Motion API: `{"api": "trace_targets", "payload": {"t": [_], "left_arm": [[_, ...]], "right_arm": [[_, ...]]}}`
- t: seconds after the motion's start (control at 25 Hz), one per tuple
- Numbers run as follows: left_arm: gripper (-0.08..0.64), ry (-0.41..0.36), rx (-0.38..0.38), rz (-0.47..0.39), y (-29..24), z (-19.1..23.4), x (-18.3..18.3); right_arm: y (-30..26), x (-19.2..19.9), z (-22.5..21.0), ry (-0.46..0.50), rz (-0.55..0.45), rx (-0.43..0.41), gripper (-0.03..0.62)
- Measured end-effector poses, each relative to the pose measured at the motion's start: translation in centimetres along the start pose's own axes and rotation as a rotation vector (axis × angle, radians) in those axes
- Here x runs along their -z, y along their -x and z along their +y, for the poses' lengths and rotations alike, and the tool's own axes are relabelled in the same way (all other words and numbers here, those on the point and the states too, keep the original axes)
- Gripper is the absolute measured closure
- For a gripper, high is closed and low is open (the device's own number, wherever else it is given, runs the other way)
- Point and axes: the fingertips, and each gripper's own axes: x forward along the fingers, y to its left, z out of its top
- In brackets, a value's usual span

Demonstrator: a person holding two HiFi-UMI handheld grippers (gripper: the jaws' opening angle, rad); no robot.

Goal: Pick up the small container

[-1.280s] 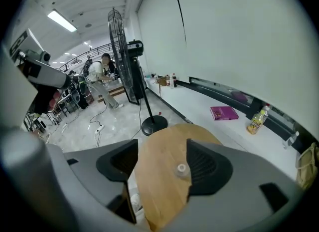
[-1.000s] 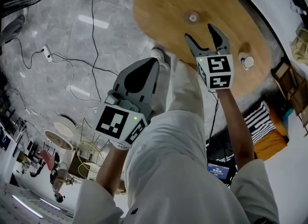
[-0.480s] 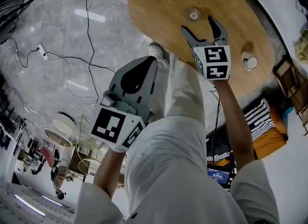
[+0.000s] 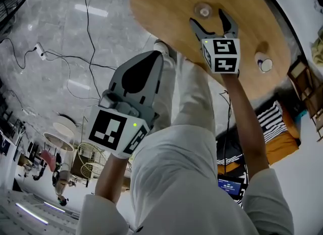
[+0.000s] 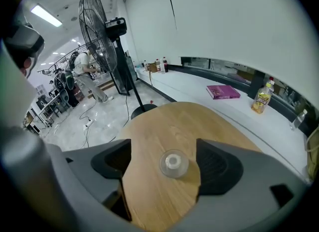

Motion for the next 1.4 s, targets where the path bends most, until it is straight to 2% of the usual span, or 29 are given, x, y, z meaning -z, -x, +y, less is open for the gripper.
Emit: {"api": "trace_targets", "payload": {"t": [0.32,0.68,1.04,1.36,1.4], "left_arm": [[0.54,0.019,-0.002,0.012,-0.5,0.5,1.1],[0.541,0.028,0.001,0.019,-1.1,0.3,1.6],[0.541,0.022,-0.002,0.031,-0.7,0.1,2.5],[0.541,0.025,-0.005,0.029,-0.6,0.7,2.2],[0.541,0.026,-0.006,0.028,-0.6,0.7,2.2]], "right_arm": [[-3.2,2.7,-0.9,-0.073,0.044,0.02,0.187],[-6.5,4.4,-1.6,-0.044,0.112,0.041,0.183],[-8.2,5.1,-1.5,-0.021,0.138,0.042,0.183],[-10.8,7.1,-1.4,0.038,0.26,0.026,0.175],[-11.0,7.5,-1.6,0.049,0.269,0.038,0.192]]}}
